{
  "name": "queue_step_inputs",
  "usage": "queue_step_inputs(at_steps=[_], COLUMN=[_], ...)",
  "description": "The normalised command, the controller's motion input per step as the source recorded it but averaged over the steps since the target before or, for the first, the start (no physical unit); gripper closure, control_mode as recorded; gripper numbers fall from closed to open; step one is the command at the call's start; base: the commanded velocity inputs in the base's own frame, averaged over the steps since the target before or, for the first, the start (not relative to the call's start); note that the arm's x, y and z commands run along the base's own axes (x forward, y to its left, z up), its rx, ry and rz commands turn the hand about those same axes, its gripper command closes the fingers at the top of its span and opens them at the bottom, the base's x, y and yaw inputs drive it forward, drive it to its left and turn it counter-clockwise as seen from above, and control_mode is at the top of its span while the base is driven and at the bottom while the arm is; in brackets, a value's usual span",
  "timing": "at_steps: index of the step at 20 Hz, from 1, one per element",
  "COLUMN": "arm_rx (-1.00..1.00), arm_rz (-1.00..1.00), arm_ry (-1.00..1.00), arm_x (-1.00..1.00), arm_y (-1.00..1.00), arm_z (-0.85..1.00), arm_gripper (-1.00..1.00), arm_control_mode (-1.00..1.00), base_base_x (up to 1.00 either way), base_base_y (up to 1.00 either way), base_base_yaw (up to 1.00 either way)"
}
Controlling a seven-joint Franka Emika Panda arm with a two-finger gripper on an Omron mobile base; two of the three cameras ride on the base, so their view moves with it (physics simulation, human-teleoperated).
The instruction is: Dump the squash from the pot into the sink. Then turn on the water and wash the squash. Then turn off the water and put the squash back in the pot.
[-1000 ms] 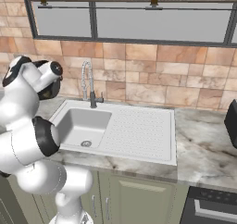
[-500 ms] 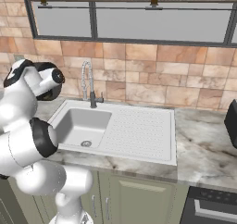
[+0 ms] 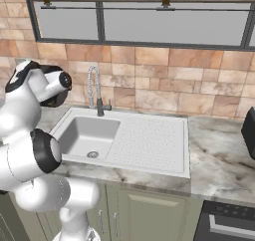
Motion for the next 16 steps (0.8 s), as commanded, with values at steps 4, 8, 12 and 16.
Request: queue_step_inputs(at_steps=[4,8,12,16], arm_rx=[0.17,0.17,0.16,0.15], arm_rz=[0.00,0.00,0.00,0.00], arm_ry=[0.01,0.00,0.00,0.00], arm_x=[0.13,0.12,0.07,0.02], arm_y=[-0.15,-0.11,-0.11,-0.09], arm_z=[0.25,0.04,0.00,0.09], arm_gripper=[1.00,1.00,1.00,1.00], arm_control_mode=[-1.00,-1.00,-1.00,-1.00], base_base_x=[0.00,0.00,0.00,0.00], base_base_y=[0.00,0.00,0.00,0.00], base_base_yaw=[0.00,0.00,0.00,0.00])
